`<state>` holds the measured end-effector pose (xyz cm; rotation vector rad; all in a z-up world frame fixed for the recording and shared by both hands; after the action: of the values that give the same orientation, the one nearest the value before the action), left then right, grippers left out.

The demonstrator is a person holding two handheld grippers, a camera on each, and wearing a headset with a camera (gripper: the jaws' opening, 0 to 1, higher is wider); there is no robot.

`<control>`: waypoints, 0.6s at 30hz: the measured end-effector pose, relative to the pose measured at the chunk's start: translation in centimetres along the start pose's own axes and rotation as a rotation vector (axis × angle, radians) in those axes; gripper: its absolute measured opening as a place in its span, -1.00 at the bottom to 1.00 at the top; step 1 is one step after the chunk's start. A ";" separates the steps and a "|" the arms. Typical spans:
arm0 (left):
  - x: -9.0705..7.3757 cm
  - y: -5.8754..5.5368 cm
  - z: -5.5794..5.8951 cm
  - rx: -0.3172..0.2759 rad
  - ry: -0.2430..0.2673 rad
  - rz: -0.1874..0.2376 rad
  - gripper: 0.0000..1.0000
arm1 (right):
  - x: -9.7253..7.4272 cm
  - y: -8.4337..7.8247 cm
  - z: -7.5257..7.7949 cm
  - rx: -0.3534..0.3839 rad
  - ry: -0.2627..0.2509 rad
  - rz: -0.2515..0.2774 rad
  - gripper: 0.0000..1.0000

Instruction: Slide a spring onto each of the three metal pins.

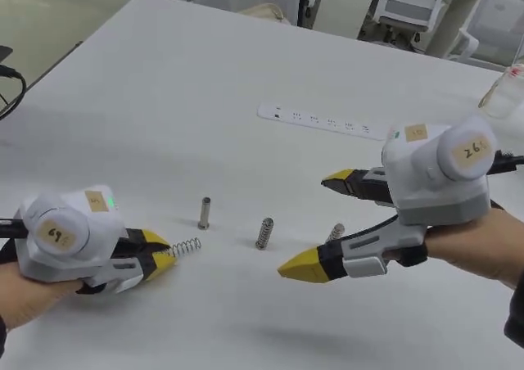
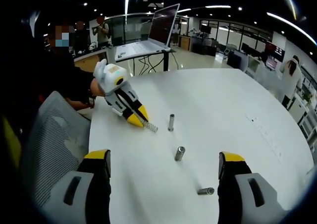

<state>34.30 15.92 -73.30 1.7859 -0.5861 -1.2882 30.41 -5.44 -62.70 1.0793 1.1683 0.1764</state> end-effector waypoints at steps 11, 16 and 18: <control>-0.9 2.1 1.5 0.027 -0.040 0.058 -0.95 | -0.1 0.1 -0.3 -0.010 0.011 0.005 0.74; -1.0 3.0 2.2 0.037 -0.062 0.083 -0.95 | -0.1 0.0 -0.5 -0.012 0.018 0.007 0.69; -1.0 3.3 2.6 0.045 -0.070 0.090 -0.95 | -0.1 -0.1 -0.7 -0.010 0.023 0.006 0.65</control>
<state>31.88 13.99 -70.36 1.7360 -0.7316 -1.2896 29.79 -5.16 -62.73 1.0741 1.1839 0.1998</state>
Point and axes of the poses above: the centre of the closed fingertips' face, and the gripper's own axes: x roughly forward along the fingers, z roughly to its right, y roughly out of its top, the point moved 7 cm from there along -x, roughly backward along the fingers, and after that the axes turned 3 degrees about x, right-handed, at the moved point
